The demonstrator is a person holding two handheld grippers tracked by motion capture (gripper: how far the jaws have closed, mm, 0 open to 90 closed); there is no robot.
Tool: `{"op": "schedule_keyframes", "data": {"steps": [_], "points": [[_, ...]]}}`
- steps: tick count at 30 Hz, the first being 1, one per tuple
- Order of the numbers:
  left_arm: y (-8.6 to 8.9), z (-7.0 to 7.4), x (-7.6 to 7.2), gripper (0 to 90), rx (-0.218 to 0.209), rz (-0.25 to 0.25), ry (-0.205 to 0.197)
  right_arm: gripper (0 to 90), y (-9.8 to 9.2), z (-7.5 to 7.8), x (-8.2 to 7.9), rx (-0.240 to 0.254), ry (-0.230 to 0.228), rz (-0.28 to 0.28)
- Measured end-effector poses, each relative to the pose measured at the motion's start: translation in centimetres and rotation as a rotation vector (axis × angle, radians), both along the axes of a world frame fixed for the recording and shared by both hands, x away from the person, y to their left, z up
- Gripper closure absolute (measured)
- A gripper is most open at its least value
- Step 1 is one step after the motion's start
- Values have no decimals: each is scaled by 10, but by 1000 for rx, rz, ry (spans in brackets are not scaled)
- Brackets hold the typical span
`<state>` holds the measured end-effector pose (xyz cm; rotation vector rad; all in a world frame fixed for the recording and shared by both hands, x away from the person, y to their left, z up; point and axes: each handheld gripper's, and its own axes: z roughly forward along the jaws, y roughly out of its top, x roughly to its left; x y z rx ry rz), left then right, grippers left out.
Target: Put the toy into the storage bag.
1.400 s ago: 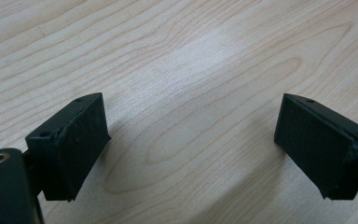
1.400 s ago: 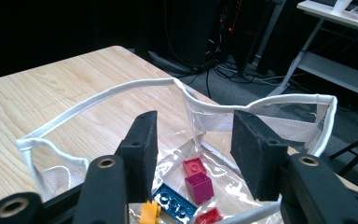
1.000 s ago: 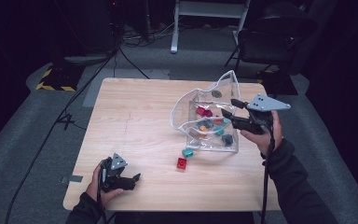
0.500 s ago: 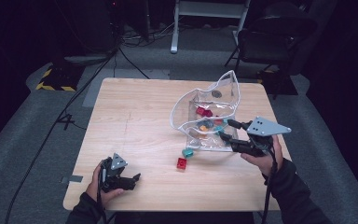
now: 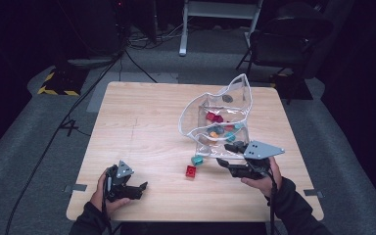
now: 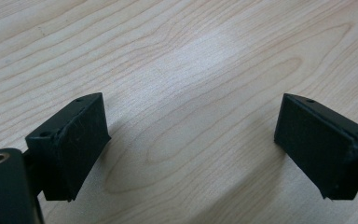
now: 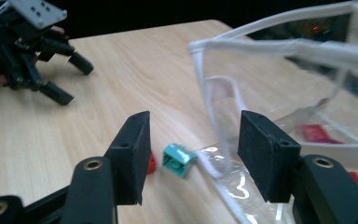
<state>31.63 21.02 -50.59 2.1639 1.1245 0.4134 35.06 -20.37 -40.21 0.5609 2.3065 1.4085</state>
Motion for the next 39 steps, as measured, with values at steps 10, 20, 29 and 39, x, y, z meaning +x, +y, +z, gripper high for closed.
{"op": "schedule_keyframes", "data": {"steps": [10,20,29,39], "points": [[0,0,0,99,0,0,0,435,26,-35,-3,-60,56,70],[0,0,0,100,0,0,0,420,53,-67,-3,-134,103,122],[0,0,0,100,0,0,0,390,68,-89,7,-180,131,106],[0,0,0,100,0,0,0,371,81,-103,20,-188,170,76]]}}
